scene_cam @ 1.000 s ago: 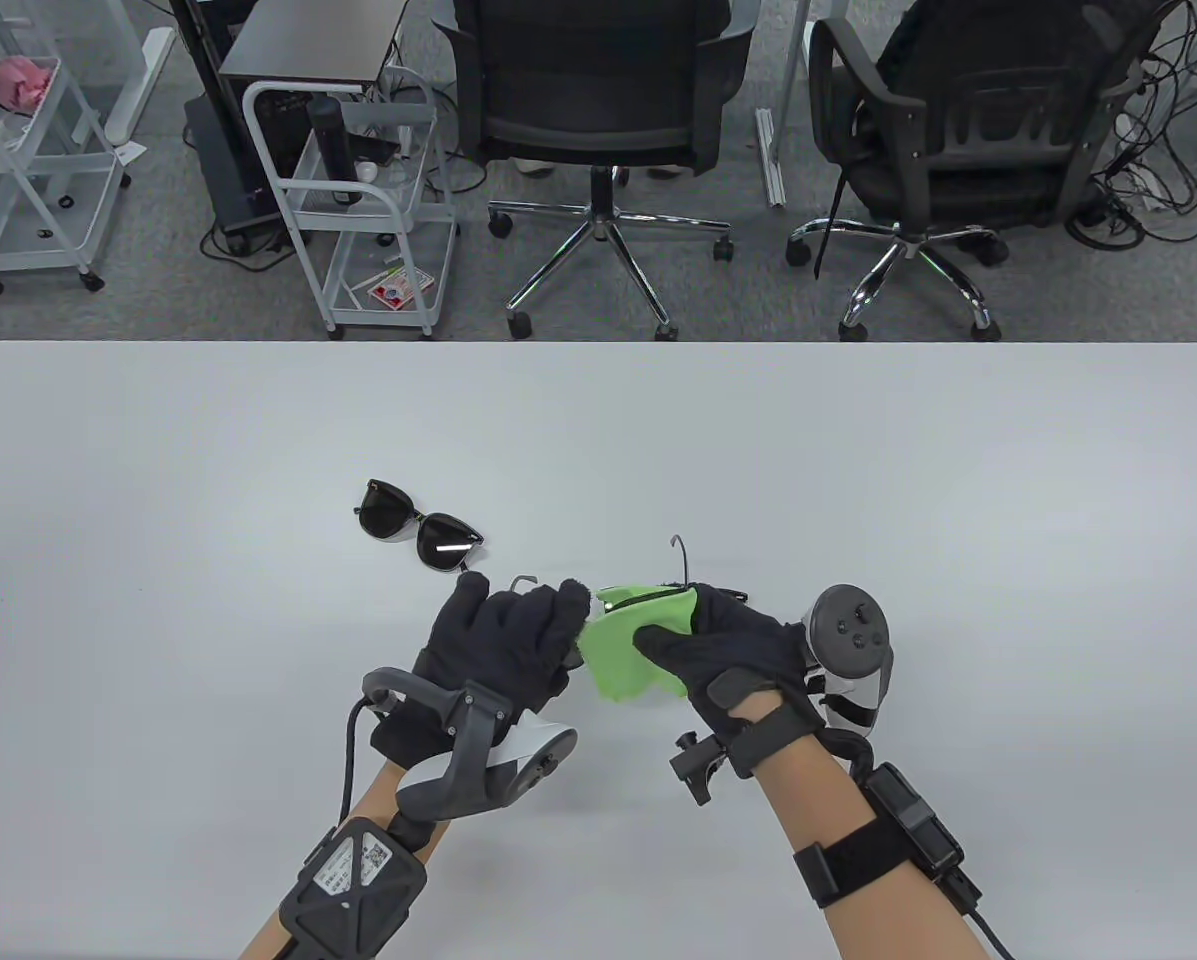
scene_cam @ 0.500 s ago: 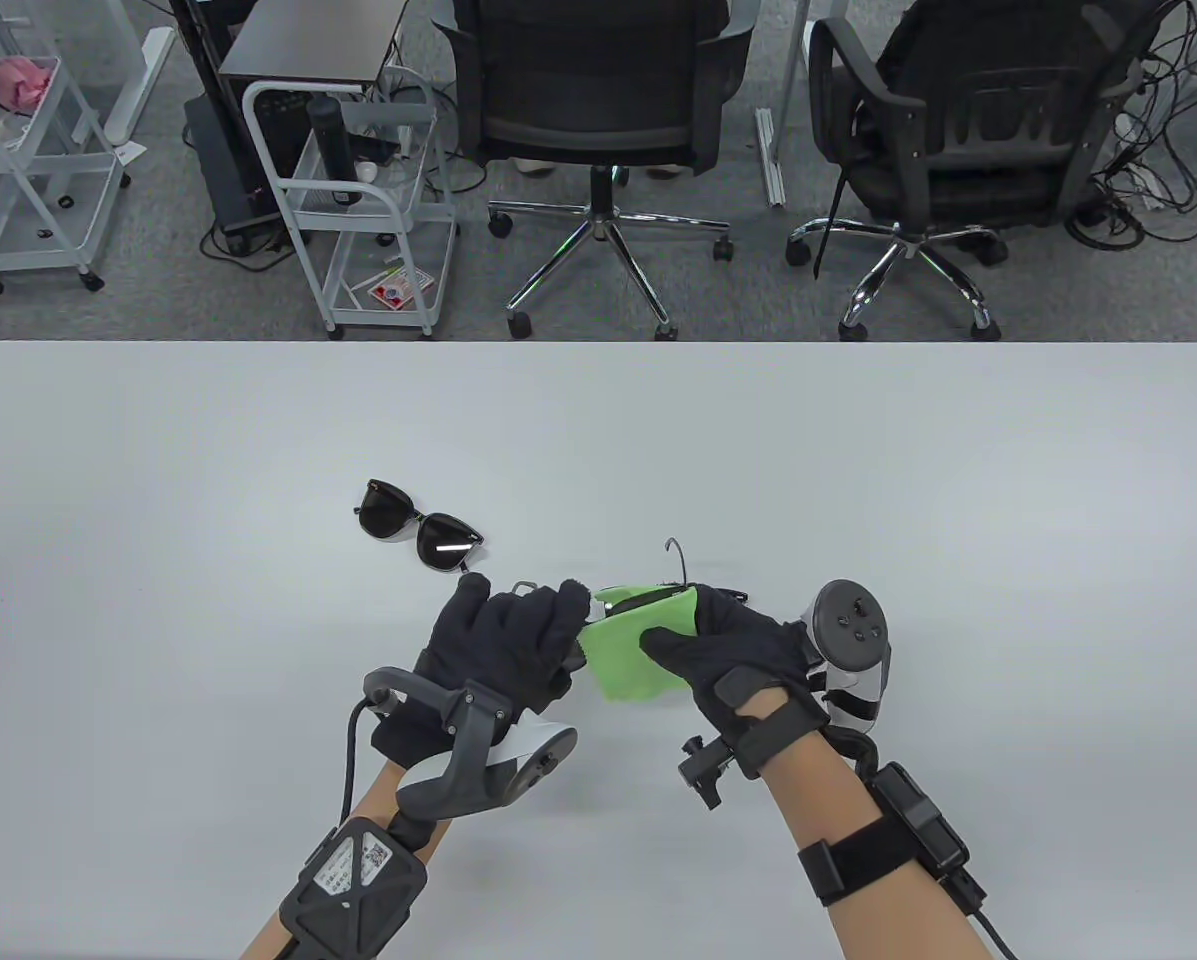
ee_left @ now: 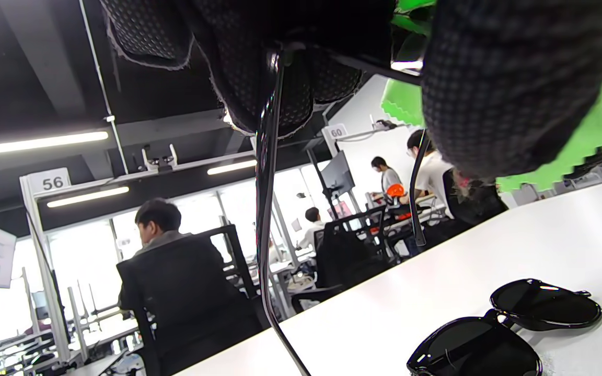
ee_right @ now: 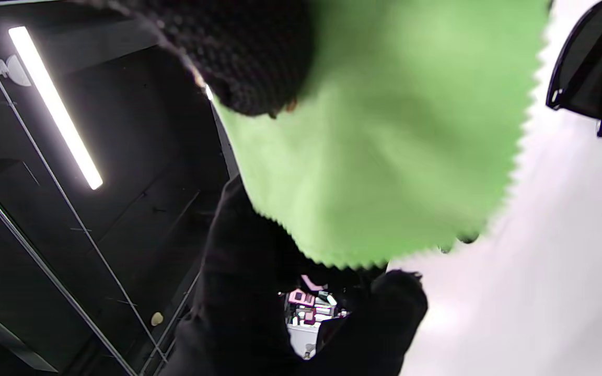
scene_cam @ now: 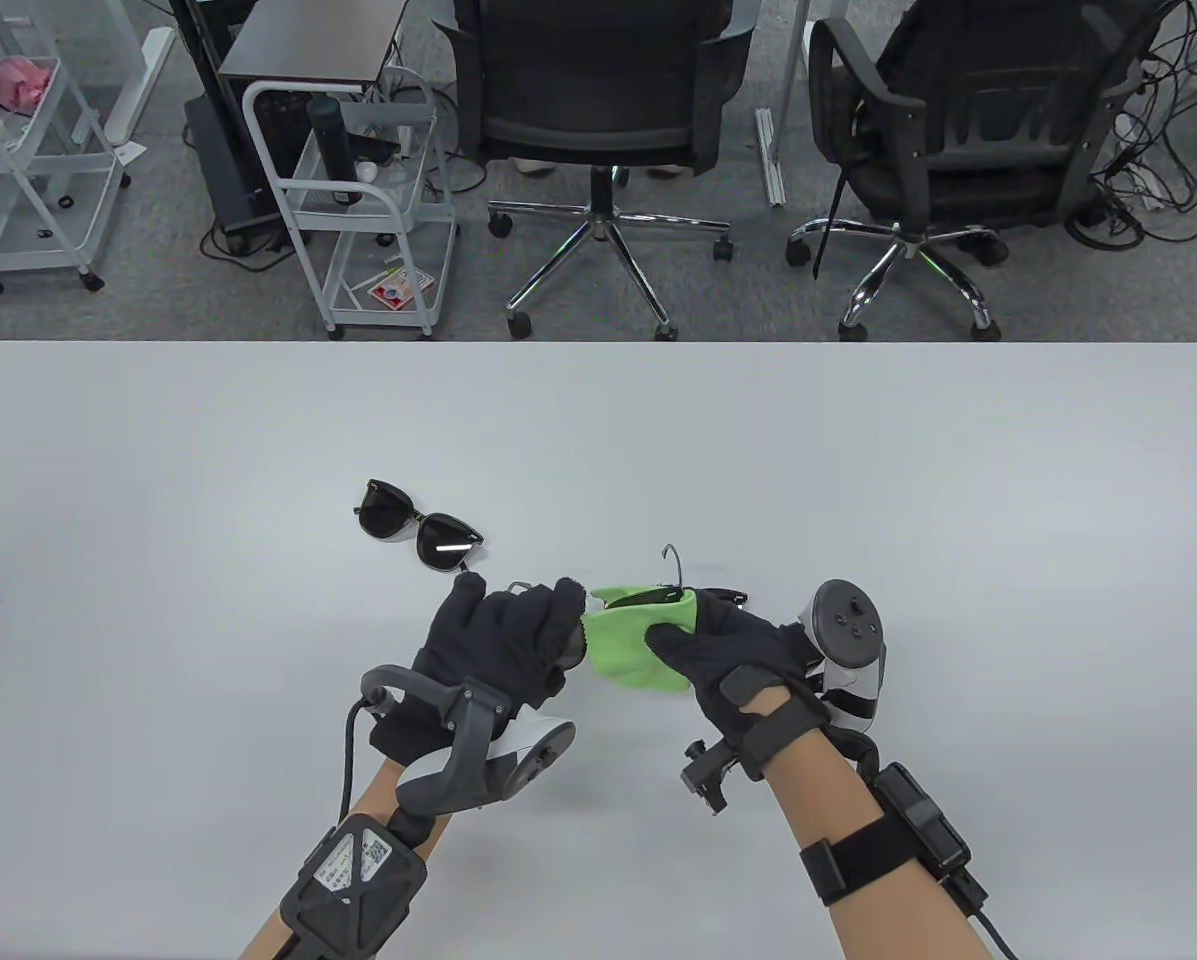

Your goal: Dust sunglasses

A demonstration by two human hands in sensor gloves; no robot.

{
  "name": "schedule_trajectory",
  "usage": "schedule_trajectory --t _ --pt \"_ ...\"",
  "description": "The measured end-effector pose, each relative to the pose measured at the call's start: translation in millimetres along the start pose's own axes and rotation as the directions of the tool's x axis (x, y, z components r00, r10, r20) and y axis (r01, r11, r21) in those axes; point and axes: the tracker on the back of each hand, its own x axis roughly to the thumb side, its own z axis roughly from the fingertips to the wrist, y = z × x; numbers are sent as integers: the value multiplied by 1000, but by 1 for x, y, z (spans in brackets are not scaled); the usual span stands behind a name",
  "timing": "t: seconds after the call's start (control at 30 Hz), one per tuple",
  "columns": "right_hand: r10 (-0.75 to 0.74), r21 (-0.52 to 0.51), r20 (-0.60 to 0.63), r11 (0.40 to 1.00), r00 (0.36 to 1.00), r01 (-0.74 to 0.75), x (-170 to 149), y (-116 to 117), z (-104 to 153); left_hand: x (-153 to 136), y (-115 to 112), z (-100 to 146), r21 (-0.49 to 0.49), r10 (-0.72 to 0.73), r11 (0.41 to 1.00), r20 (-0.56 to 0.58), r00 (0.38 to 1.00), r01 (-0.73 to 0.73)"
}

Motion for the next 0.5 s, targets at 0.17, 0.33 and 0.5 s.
schedule_trajectory --t 0.17,0.33,0.5 --pt "103 -116 48 988 993 -97 8 -3 4 4 4 -1 13 19 1000 5 1000 -20" --pt "52 -76 56 996 997 -48 7 -2 4 3 4 -1 16 25 1000 -1 1000 -25" --pt "-21 49 25 999 999 20 3 -1 0 -1 3 1 14 14 1000 -7 1000 -14"
